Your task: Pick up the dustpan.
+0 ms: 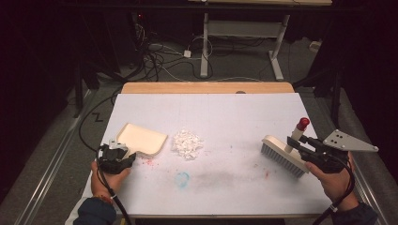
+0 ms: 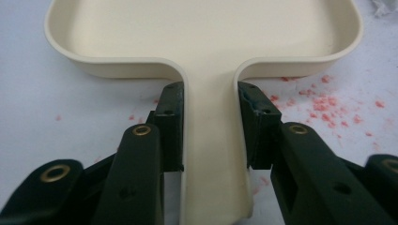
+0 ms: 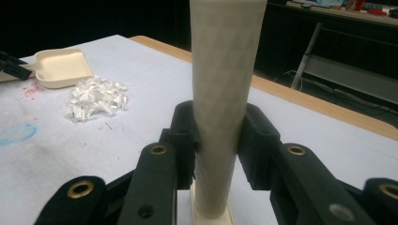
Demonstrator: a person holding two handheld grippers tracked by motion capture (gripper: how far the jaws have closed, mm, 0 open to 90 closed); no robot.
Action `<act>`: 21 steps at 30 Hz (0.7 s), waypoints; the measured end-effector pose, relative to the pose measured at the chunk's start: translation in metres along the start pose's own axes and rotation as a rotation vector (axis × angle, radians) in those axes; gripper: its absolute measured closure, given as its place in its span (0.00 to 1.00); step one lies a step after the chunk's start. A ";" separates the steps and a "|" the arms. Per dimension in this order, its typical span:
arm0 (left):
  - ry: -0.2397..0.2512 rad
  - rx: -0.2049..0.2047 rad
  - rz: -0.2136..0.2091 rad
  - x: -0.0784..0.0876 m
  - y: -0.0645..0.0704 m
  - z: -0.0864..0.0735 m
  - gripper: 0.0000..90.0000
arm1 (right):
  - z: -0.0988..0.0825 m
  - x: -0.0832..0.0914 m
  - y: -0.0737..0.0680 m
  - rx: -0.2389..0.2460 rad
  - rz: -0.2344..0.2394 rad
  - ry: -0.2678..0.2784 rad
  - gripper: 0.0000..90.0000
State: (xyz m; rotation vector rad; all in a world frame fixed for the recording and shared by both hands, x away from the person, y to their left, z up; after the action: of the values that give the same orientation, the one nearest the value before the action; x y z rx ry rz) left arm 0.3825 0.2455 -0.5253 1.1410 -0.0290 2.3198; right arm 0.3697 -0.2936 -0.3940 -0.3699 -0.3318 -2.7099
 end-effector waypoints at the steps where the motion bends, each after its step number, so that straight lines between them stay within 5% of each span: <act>1: -0.008 -0.021 0.017 0.006 -0.001 0.001 0.71 | 0.000 0.001 0.001 -0.005 -0.005 0.003 0.78; 9: -0.002 -0.055 -0.017 0.025 0.006 -0.001 0.71 | 0.000 0.002 0.009 -0.037 -0.033 0.017 0.78; 12: -0.026 -0.081 -0.056 0.034 0.017 -0.006 0.71 | -0.001 0.002 0.013 -0.042 -0.057 0.011 0.78; 21: -0.089 -0.132 -0.073 0.046 0.030 -0.014 0.71 | -0.002 0.000 0.015 -0.038 -0.077 0.003 0.78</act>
State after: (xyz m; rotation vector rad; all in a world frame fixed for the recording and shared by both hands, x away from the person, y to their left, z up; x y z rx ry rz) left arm 0.3356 0.2446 -0.4940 1.1584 -0.1684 2.1678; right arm 0.3757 -0.3073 -0.3930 -0.3703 -0.2998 -2.7948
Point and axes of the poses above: each handheld gripper's, and its own axes: x roughly backward along the jaws, z roughly out of its top, y roughly to its right, the point moved 7 cm from there along -x, roughly forward along the jaws, and after that the axes turned 15 degrees about -z, right-handed, at the moved point
